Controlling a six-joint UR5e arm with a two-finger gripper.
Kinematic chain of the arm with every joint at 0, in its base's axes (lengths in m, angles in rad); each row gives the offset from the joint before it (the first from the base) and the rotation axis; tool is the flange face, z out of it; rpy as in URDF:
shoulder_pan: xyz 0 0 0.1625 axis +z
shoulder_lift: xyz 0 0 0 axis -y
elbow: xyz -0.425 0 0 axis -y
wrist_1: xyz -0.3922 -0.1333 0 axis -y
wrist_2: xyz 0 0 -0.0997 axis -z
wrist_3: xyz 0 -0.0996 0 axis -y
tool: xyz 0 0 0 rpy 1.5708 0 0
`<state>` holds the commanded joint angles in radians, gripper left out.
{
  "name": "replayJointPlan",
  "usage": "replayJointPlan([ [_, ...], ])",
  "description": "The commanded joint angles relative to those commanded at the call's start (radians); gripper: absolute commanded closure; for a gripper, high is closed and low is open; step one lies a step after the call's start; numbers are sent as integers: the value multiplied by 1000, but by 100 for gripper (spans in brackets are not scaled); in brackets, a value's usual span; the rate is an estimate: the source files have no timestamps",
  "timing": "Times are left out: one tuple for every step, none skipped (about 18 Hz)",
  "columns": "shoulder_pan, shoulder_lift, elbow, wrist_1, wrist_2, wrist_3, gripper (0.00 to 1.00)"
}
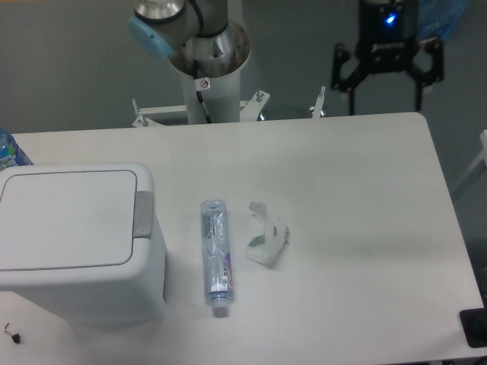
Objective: Open the trash can
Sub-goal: 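Move the open gripper across the table toward the trash can lid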
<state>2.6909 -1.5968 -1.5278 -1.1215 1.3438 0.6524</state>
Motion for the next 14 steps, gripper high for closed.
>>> replayJointPlan([
  [-20,-5,0,8,0,-52,0],
  [-32,-14,2,15,0,-101,0],
  [-40,-15,3,23,-2,-149,0],
  [-52,-18,3,29,-5,-189,0],
  [-66,-20,3,34,-9,-220,0],
  [-84,-22,3,35,-12,-241,0],
  [-98,-26,2,35,-15,-264,0],
  [-117,-32,0,35,-15,-287,0],
  [-134,-37,2,37,-15,-307,0],
  [-152,-43,5,37,-15,-327,0],
  [-167,-51,8,37,-15,-344,0],
  [-177,-52,8,37,-15,-359,0],
  [-183,-57,8,37,-15,-373,0],
  [-186,-57,8,38,-15,-382,0],
])
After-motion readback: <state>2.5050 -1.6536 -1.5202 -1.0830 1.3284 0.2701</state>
